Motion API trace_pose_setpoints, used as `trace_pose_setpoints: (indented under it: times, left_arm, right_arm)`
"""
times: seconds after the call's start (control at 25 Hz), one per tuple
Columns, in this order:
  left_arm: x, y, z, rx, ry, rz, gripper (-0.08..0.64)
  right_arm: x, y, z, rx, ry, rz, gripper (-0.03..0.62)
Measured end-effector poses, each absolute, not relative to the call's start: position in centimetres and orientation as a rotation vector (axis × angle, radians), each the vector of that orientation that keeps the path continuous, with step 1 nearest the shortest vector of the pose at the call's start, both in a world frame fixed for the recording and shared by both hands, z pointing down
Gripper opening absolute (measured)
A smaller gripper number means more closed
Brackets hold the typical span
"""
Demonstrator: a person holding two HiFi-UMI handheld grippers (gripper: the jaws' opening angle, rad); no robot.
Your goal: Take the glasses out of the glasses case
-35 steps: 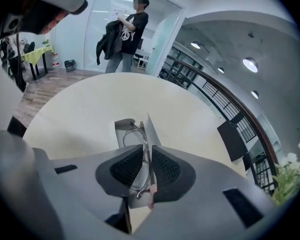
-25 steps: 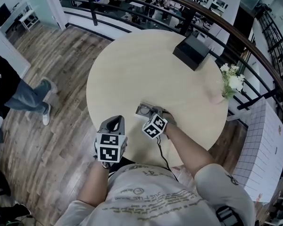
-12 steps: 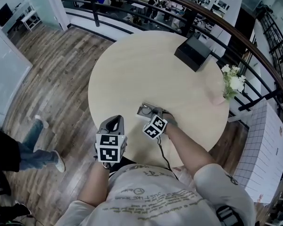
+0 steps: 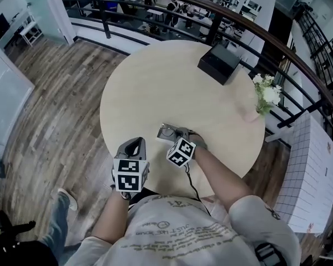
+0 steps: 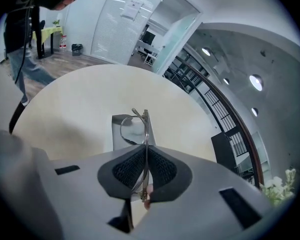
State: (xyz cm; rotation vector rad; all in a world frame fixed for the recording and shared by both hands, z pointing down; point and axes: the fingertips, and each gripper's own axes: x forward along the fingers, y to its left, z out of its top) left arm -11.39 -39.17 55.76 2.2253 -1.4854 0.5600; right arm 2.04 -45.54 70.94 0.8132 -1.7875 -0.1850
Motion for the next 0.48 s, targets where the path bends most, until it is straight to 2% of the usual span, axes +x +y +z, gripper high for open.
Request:
trace_pose_setpoints:
  times: [0.48]
  left_arm:
    - [-7.9,-40.7,54.1,2.325,-1.416,0.542,0.014]
  right_arm:
    - [2.6,-45.3,62.7,1.06,-2.028,-0.018,0.031]
